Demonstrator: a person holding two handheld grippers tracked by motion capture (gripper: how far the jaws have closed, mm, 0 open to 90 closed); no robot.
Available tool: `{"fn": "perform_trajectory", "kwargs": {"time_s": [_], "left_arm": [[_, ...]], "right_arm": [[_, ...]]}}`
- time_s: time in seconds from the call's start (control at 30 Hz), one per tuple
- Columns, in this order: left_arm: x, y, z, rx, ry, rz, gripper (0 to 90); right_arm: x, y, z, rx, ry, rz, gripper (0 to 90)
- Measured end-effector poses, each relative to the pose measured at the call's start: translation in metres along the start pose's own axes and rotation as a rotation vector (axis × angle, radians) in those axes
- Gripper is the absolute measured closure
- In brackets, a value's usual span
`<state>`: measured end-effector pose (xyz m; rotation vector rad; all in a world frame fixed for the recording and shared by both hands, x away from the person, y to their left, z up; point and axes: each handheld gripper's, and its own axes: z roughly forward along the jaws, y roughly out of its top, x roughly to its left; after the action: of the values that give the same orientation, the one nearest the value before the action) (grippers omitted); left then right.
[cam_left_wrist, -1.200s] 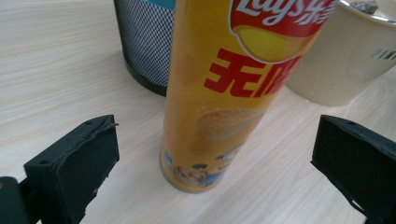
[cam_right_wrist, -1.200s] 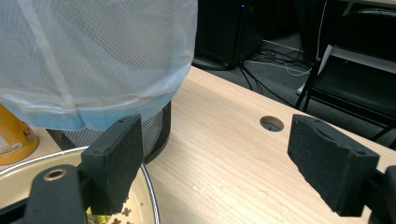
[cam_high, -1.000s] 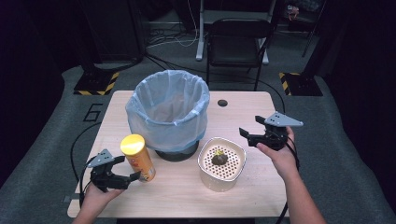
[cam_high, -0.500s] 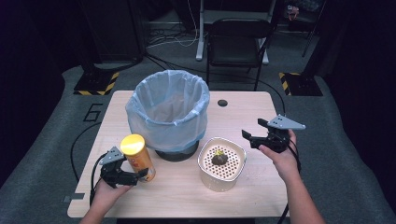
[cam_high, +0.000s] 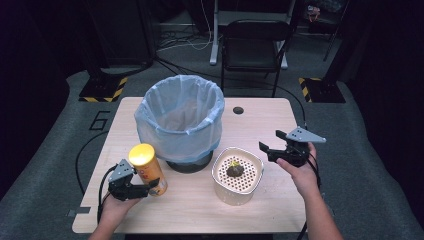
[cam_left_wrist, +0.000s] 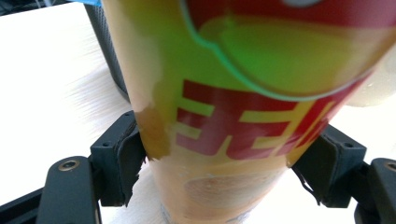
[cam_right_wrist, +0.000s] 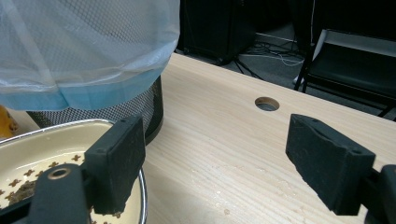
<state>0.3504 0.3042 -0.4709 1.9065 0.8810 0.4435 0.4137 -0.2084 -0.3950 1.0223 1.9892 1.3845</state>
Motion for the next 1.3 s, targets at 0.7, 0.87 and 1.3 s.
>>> {"fn": "perform_trajectory", "kwargs": {"time_s": [0.7,0.87,1.3], "left_arm": [[-0.01,0.043,-0.04,-0.001,-0.034,-0.012,24.3],[-0.014,0.072,-0.062,0.014,-0.045,-0.013,24.3],[-0.023,0.153,-0.104,0.015,-0.06,0.007,24.4]], "right_arm": [[0.002,-0.018,-0.003,0.016,-0.02,0.047,22.6],[0.001,-0.021,-0.003,0.017,-0.018,0.051,22.6],[-0.004,-0.029,-0.006,0.023,-0.031,0.077,22.9]]}}
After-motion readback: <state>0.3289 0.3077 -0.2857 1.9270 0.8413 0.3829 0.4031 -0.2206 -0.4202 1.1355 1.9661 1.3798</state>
